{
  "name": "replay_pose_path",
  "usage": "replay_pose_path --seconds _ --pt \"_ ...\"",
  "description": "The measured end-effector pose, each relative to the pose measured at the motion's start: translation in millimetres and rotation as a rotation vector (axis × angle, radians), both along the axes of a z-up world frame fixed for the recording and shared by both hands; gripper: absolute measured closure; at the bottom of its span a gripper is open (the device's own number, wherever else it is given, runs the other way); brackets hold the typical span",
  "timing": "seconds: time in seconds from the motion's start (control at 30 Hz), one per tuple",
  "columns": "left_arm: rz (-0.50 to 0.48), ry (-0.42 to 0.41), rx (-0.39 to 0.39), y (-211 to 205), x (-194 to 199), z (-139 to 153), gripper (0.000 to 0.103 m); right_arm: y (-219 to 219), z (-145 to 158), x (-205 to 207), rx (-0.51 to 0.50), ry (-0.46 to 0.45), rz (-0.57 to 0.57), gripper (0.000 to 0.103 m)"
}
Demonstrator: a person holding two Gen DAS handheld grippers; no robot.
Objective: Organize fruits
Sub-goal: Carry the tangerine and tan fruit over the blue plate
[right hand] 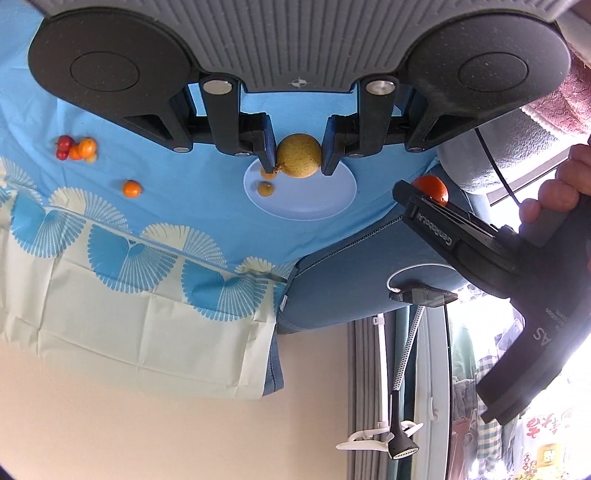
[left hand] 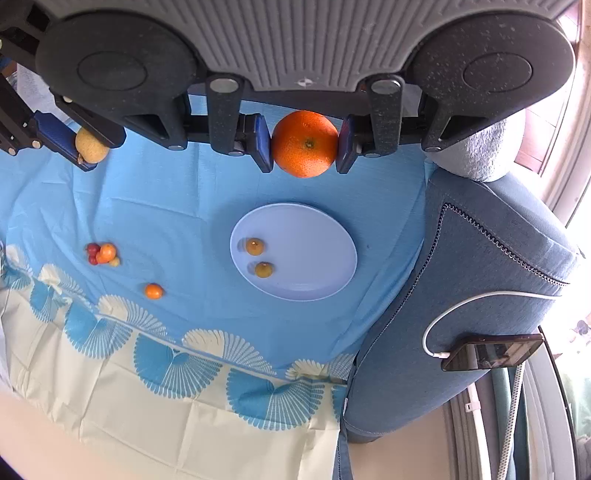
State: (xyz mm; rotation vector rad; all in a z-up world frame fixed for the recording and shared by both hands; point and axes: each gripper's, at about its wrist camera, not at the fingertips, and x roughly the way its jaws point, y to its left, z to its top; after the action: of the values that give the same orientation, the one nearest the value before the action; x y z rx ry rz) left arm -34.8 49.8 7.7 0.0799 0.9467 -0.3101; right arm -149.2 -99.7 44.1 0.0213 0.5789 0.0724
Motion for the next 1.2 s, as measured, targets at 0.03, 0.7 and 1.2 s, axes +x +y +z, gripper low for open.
replay_pose_path --seconds 0.03,0.7,1.2 --pt "0.001 -0.001 -0.006 1.7 -0.3 0.6 0.062 1.3 0.3 0.3 -0.005 0.000 0.001 0.076" --pt "0.028 0.034 -0.035 17.6 12.6 -13.2 0.062 9.8 -3.1 14.7 -0.036 0.049 0.021 0.076" --pt "0.074 0.066 -0.015 19.4 58.7 -26.5 0.062 0.7 -20.0 59.2 -0.019 0.123 0.018 0.076"
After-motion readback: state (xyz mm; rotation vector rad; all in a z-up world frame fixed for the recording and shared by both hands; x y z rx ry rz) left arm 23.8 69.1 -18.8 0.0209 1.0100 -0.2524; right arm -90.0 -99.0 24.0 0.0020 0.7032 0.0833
